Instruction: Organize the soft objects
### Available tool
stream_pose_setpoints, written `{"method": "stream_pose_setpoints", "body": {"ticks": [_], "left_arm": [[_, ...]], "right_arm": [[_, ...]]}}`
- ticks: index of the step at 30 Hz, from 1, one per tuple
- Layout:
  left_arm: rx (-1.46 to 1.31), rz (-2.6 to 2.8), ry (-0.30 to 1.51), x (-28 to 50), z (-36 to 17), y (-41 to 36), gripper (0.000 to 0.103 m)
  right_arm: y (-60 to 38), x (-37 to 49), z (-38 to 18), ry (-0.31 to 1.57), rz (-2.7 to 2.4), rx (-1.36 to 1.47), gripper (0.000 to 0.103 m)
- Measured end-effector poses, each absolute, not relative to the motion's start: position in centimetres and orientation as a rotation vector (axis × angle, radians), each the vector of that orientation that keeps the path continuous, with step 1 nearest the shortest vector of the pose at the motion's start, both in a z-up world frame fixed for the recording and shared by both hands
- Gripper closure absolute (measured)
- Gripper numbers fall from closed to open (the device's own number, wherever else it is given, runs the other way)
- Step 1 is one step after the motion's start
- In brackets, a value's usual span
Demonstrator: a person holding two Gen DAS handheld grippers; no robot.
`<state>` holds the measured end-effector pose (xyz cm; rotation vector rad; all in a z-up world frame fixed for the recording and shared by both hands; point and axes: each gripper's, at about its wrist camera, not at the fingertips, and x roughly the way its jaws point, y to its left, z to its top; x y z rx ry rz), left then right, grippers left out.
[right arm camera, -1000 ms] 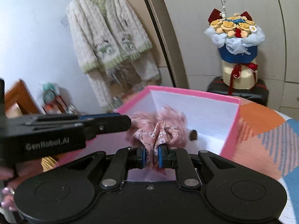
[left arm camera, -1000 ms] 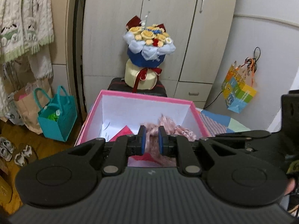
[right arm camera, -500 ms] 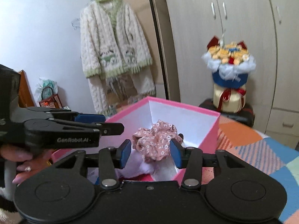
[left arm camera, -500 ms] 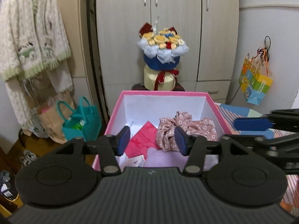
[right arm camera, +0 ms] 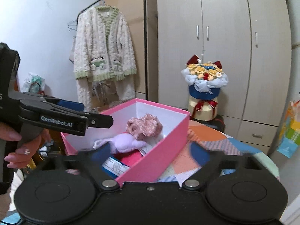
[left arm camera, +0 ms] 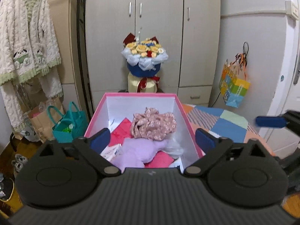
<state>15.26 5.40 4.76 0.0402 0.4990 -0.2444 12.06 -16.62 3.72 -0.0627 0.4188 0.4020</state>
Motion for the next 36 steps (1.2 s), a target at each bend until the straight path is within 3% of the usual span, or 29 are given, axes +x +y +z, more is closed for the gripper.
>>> {"method": "stream_pose_setpoints", "body": {"ticks": [9, 17, 36], "left_arm": [[0.015, -0.177, 0.465, 11.2, 6.1, 5.3, 0.000], [-0.032, -0.204, 0.338, 4.9, 5.2, 5.0, 0.000], [0.092, -0.204, 0.306, 3.4, 1.0, 1.3, 0.000]], "right_arm": [[-19.2, 10.0, 4.0, 0.510, 0.141, 0.032, 0.000], [-19.9, 2.3, 3.8, 0.347, 0.151, 0.080, 0.000], [-18.7, 0.2, 1.4, 0.358, -0.118, 0.011, 0.000]]}}
